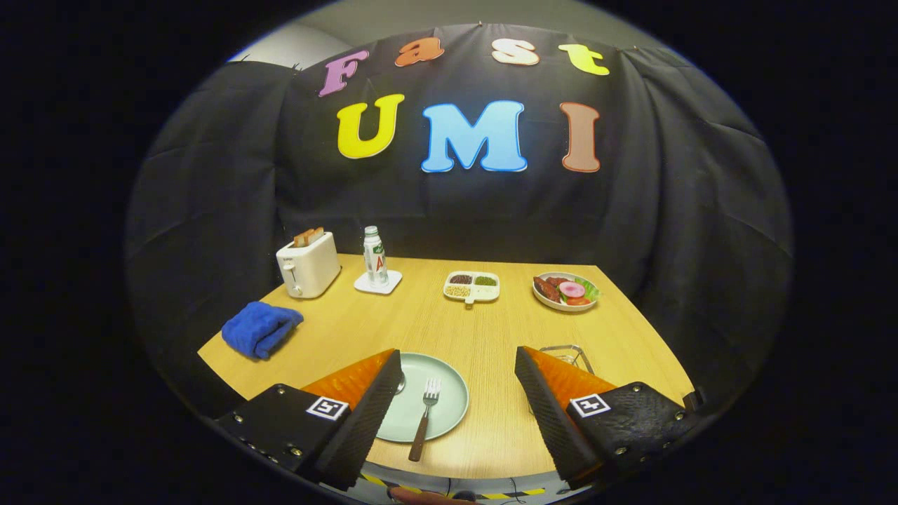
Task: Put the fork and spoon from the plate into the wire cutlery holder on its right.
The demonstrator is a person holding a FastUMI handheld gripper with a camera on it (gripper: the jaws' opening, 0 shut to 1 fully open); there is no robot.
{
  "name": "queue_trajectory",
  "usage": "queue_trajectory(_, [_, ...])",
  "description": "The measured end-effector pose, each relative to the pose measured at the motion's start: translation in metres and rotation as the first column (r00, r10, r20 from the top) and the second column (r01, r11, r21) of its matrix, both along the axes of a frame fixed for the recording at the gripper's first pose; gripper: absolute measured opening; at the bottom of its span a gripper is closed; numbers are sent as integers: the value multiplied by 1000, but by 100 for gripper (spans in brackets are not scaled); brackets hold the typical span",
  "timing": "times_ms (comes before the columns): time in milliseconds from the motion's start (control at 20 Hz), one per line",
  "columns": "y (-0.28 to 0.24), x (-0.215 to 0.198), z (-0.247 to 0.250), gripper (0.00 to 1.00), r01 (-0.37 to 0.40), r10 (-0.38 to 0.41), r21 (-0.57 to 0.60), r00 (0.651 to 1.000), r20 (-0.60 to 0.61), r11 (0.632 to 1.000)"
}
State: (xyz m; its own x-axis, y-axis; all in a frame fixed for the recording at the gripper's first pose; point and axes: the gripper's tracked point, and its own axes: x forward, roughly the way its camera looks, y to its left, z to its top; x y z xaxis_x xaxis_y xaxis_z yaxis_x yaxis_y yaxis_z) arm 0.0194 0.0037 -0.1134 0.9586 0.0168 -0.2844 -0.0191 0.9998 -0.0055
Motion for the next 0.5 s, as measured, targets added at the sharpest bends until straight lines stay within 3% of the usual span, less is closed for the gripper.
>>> queue_trajectory(250, [12, -5, -41, 99, -72, 62, -66, 988, -142, 995])
queue_trajectory(500, [24, -11, -80, 98, -110, 92, -50, 955, -282, 993])
